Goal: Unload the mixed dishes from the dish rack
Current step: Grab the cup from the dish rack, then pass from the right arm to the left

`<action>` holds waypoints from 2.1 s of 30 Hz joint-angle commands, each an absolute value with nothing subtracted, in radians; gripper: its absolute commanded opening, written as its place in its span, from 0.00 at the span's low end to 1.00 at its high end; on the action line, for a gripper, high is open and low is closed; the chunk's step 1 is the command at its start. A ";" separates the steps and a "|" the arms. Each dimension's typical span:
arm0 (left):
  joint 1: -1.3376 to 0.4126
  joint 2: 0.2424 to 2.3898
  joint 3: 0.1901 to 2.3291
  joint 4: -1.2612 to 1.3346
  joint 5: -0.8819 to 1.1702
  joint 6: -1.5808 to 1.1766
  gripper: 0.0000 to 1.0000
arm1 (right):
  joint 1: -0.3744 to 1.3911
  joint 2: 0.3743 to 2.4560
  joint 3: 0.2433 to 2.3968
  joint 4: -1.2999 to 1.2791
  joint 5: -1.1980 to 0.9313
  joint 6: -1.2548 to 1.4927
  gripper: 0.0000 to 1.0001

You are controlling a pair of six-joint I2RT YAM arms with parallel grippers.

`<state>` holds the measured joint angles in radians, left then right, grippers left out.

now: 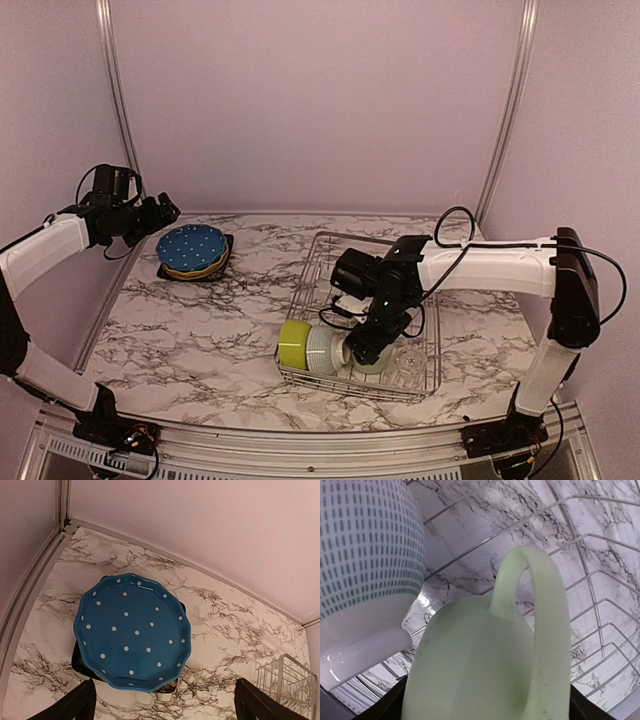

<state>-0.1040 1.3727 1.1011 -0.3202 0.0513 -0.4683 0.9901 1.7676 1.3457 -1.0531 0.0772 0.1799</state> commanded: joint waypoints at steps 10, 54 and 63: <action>-0.106 1.364 1.097 -0.279 0.069 -0.495 0.99 | 0.972 1.765 1.615 -1.173 0.088 0.163 0.68; -0.341 1.325 1.251 0.057 0.654 -0.618 0.97 | 0.900 1.570 1.891 -0.554 -0.078 -0.136 0.59; -0.417 1.346 1.316 -0.032 0.701 -0.635 0.96 | 0.923 1.460 1.708 -0.384 0.065 -0.297 0.57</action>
<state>-0.3843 1.3411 1.2819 0.0219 0.6418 -0.6437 0.9134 1.5227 1.7405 -0.5720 0.0177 -0.2070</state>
